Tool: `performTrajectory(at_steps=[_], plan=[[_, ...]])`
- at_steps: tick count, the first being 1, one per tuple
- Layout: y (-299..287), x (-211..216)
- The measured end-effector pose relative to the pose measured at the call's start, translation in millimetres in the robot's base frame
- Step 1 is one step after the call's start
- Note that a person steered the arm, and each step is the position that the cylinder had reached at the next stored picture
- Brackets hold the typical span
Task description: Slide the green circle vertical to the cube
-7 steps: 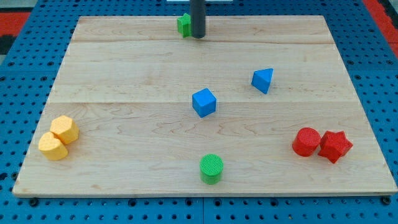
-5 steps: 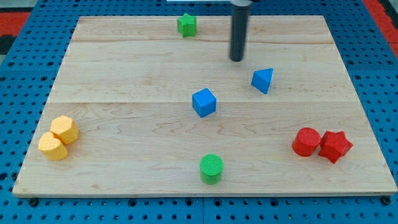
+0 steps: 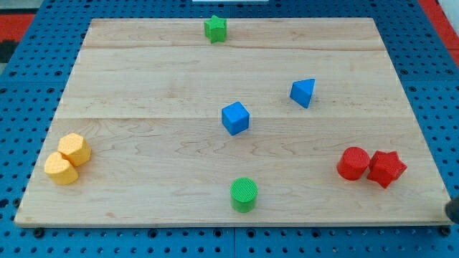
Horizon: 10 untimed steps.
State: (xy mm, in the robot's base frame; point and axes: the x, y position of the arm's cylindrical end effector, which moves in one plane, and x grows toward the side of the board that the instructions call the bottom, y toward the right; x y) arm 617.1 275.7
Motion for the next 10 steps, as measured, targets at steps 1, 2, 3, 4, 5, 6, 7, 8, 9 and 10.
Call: performTrajectory(at_steps=[1,2,3,4,5,6,7,8,9,10], plan=[[-113,1],[-175,-5],[-249,-40],[-271,-42],[-253,-9],[-325,-19],[-365,-73],[-367,-129],[-367,-156],[-372,-168]])
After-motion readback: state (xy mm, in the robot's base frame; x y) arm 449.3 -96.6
